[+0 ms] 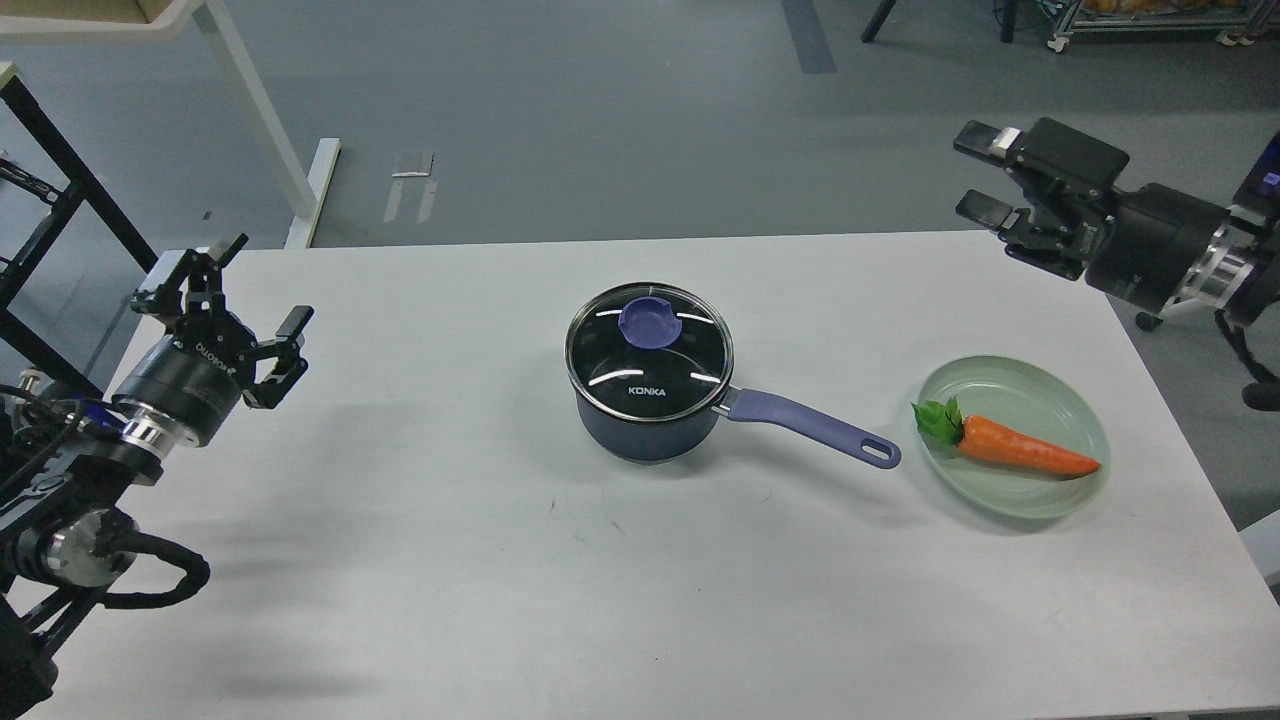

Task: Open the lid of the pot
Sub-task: 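Raise the right gripper up and away from the green plate, then lower the right gripper onto the purple pot handle and grasp it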

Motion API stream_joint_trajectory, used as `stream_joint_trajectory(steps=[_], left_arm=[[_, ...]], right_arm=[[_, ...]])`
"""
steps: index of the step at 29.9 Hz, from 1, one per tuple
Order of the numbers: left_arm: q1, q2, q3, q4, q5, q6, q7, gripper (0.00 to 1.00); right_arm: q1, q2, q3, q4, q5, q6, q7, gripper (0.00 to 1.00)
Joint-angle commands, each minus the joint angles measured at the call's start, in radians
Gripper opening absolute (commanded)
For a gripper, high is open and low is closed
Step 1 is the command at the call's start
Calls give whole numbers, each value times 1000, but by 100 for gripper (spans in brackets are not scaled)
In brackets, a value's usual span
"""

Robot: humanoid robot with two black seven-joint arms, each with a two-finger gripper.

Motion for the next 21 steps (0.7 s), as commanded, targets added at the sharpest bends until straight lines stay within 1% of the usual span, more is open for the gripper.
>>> stream_joint_trajectory(steps=[1, 3, 7, 10, 14, 21], left_arm=[[-1, 8, 0, -4, 1, 0, 0, 99], [-1, 17, 0, -5, 1, 0, 0, 99], [-1, 30, 0, -11, -1, 0, 0, 99], [-1, 34, 0, -13, -1, 0, 0, 99], [-1, 36, 0, -16, -1, 0, -1, 99], [-1, 33, 0, -19, -1, 0, -2, 99]], right_arm=[[123, 3, -151, 39, -219, -20, 0, 100], [178, 12, -248, 56, -314, -56, 0, 100], [275, 116, -432, 61, -520, -145, 0, 100], [297, 176, -536, 50, -583, -193, 0, 100], [297, 236, -598, -2, -607, -199, 0, 100], [295, 315, -633, -83, -655, -204, 0, 99]])
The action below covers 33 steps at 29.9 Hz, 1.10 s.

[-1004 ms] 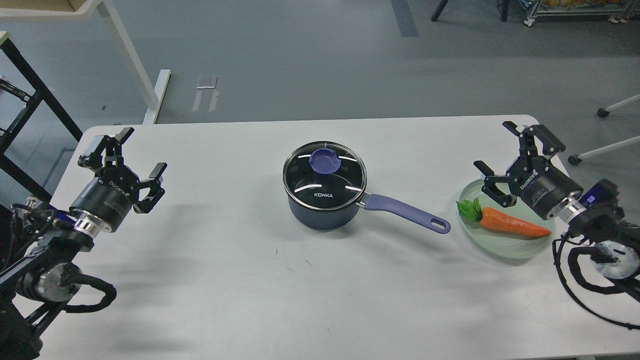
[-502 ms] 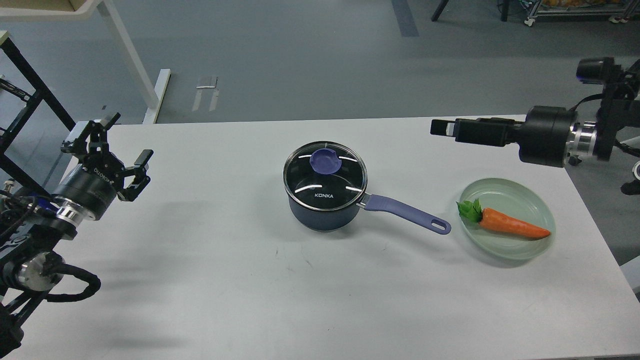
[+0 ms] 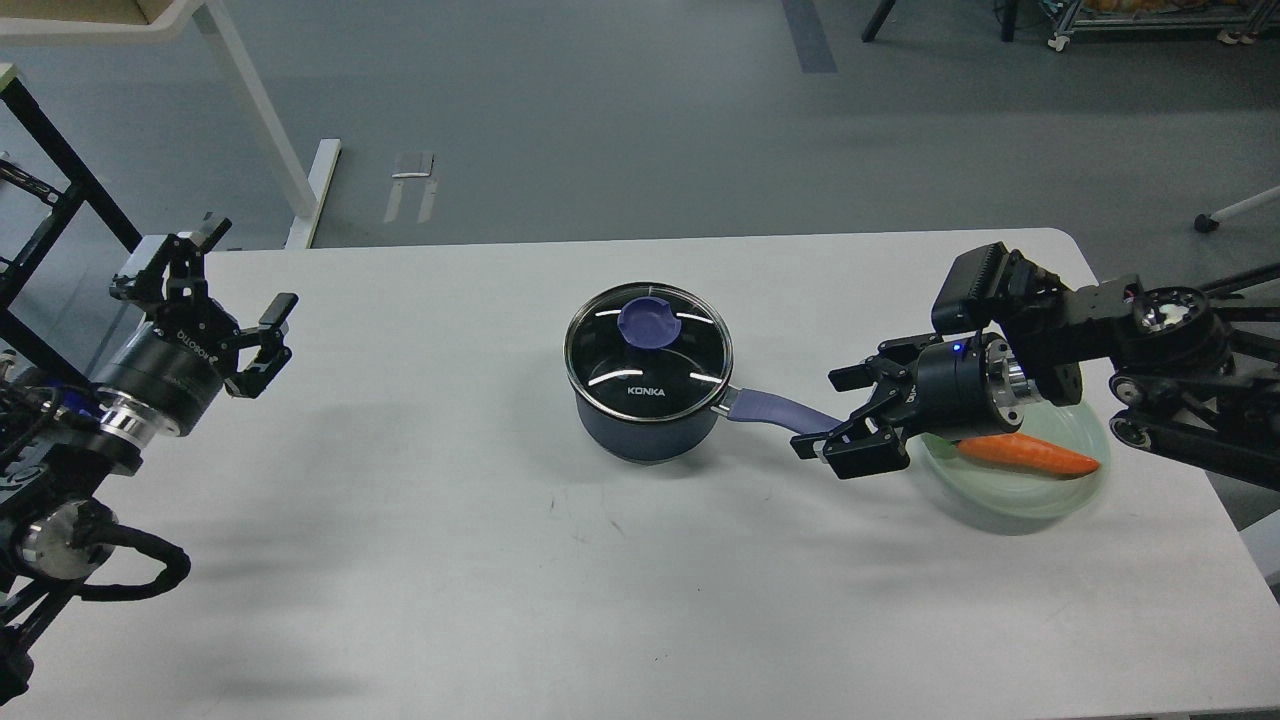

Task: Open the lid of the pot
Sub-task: 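Lower the right gripper onto the purple pot handle and grasp it, then reach the left gripper over the pot and grasp the purple lid knob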

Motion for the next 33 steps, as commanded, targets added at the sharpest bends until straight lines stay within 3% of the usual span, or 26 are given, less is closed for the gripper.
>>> stream_joint_trajectory(steps=[1, 9, 11, 13, 15, 19, 25, 28, 33], left_arm=[[0, -1, 0, -3, 0, 0, 0, 99], [-1, -1, 0, -14, 0, 3, 1, 99], [-1, -1, 0, -14, 0, 5, 1, 99], [-1, -3, 0, -14, 0, 5, 1, 99], [-1, -3, 0, -14, 0, 6, 1, 99], [-13, 0, 1, -19, 4, 6, 3, 99], [-85, 9, 29, -19, 167, 14, 0, 99], [-147, 8, 32, -31, 407, 12, -35, 99], [-274, 5, 38, -130, 871, 16, -35, 99]], right_arm=[[-1, 34, -23, -32, -6, -2, 0, 99], [-9, 66, -81, -78, -7, -8, 0, 90], [-11, 75, -86, -89, -8, -28, 0, 81], [-12, 82, -98, -100, -8, -53, 0, 60], [-12, 83, -109, -101, -8, -65, 0, 50], [-11, 85, -110, -101, -6, -71, 0, 48], [-11, 85, -112, -100, -6, -71, 0, 34], [-9, 85, -112, -100, -6, -71, 0, 33], [-9, 85, -110, -101, -5, -71, 0, 33]])
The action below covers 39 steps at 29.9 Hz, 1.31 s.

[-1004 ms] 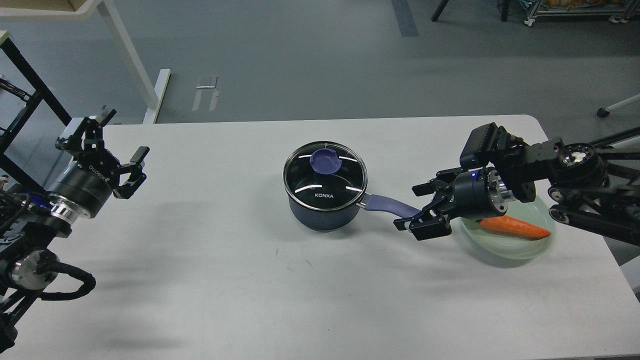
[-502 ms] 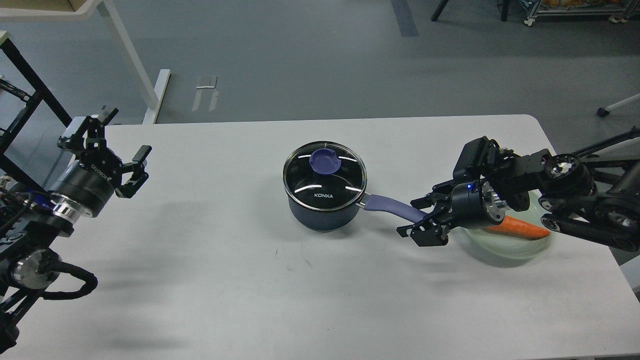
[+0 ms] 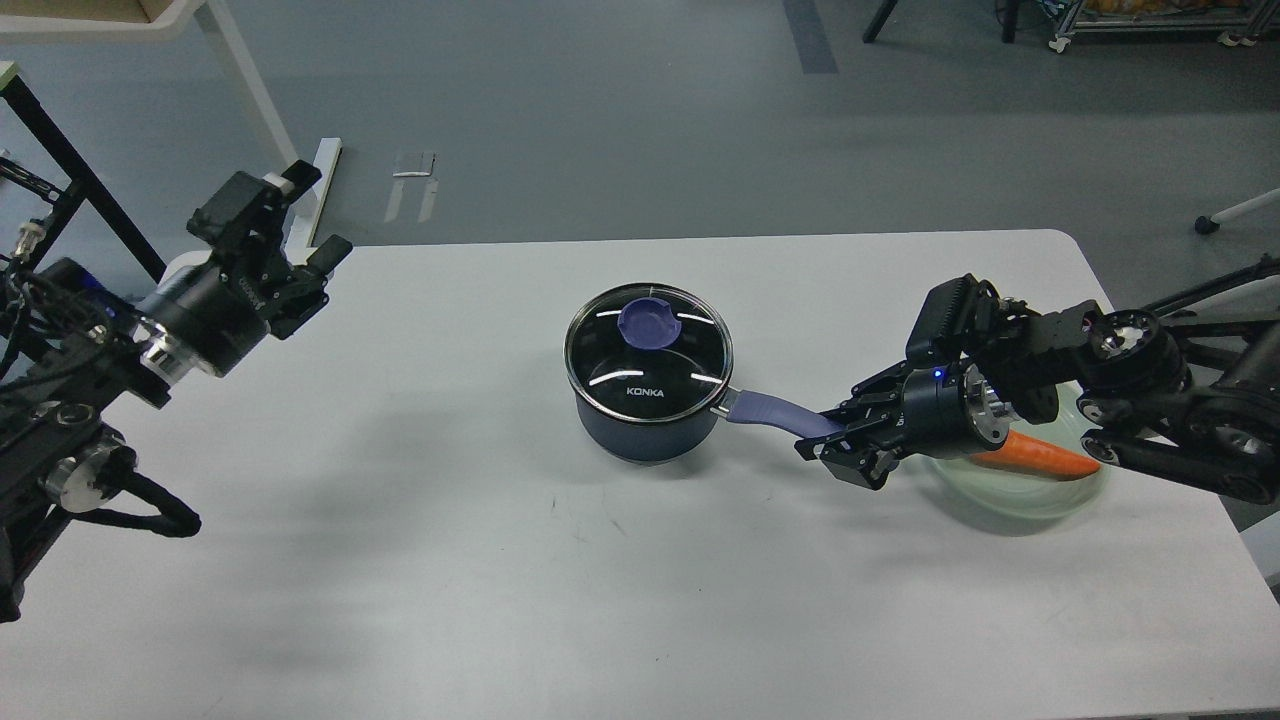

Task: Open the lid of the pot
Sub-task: 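Reach the left gripper over the pot and grasp the purple lid knob, then lift the glass lid up off the pot with the left gripper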

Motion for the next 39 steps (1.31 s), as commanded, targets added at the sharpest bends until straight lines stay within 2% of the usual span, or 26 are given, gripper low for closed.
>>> stream_joint_trajectory(steps=[1, 3, 5, 10, 12, 14, 19, 25, 39], left_arm=[[-94, -7, 17, -67, 316, 3, -2, 99], [-169, -18, 78, -88, 456, 16, -2, 99], [-267, -41, 190, -100, 571, 68, -2, 99], [-520, -77, 578, -84, 772, 321, -2, 99], [-599, -136, 722, -20, 802, 412, -2, 99], [-643, -205, 797, 69, 806, 447, -2, 99], [-680, -364, 841, 264, 814, 451, -2, 99], [-679, -475, 877, 375, 849, 458, -2, 99], [-611, -499, 908, 462, 849, 472, -2, 99]], right_arm=[[0, 0, 2, 0, 0, 0, 0, 33], [0, 0, 0, 0, 1, 0, 0, 33], [0, 1, 2, 0, 1, 0, 0, 33], [-2, 4, 0, -1, 1, 0, 0, 34], [-2, 6, 0, -1, 1, 0, 0, 34], [-2, 9, 0, -1, 3, 0, 0, 34], [-2, 9, -2, -1, 3, 0, 0, 34], [-2, 8, -2, -1, 3, 0, 0, 34], [-3, 8, -2, -1, 6, 0, 0, 34]])
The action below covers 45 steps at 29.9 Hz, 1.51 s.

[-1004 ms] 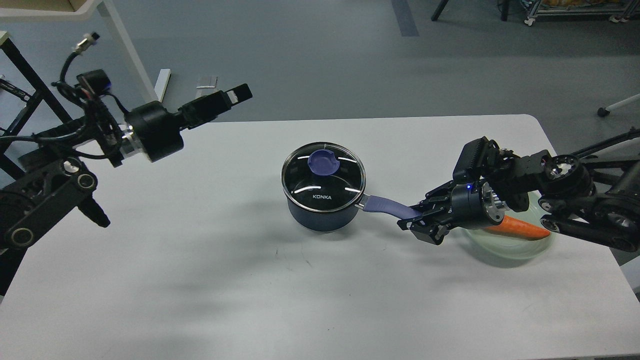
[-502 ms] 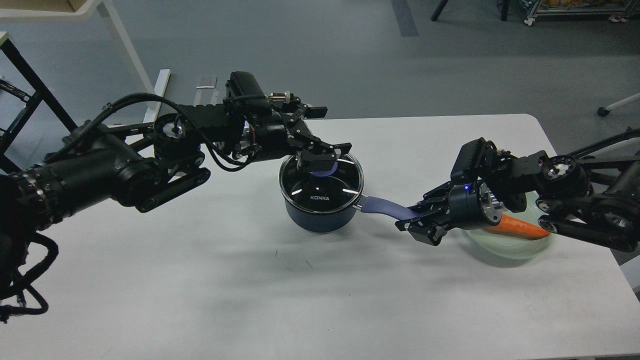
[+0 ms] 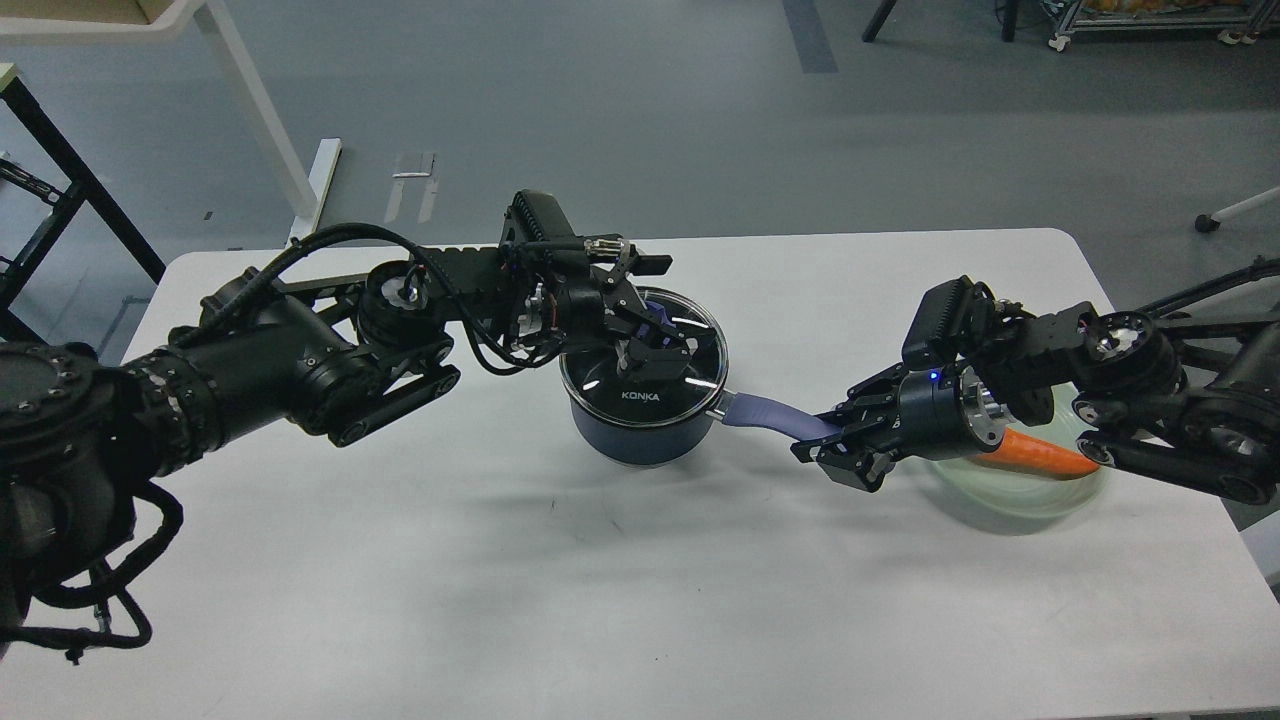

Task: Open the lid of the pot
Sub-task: 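Lift the glass lid up off the pot with the left gripper, then carry the lid beside the pot and lower it onto the table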

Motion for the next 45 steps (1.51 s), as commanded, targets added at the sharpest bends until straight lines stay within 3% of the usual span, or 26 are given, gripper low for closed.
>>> stream_joint_trajectory(steps=[1, 8, 12, 16, 20, 25, 28, 36, 42, 45], left_arm=[[25, 3, 0, 18, 0, 0, 0, 99], [42, 6, 2, 18, 1, 0, 0, 99], [45, 9, 3, 18, 1, 16, 0, 94], [45, 9, 5, 18, 0, 28, 0, 79], [45, 11, 5, 18, 0, 29, 0, 56], [38, 20, 2, 3, -6, 29, 0, 46], [16, 41, -1, -17, -9, 28, 0, 46], [-60, 297, 2, -200, -14, 19, 0, 47], [24, 570, 55, -310, -14, 39, 0, 48], [99, 650, 58, -324, -25, 94, 0, 48]], right_arm=[[0, 0, 0, 0, 1, 0, 0, 34], [-8, -1, 2, 0, 3, -1, 0, 35], [-11, -3, 0, 0, 4, -1, 0, 35], [-9, -1, 2, 0, 4, -1, 0, 35], [-11, -1, 2, 0, 4, -1, 0, 35], [-9, -4, 2, 0, 4, -3, 0, 36], [-11, -4, 0, 0, 4, -6, 0, 36], [-9, -8, 0, 0, 4, -6, 0, 36], [-9, -3, 0, -3, 4, -6, 0, 36], [-9, 0, 0, -11, 4, -6, 0, 36]])
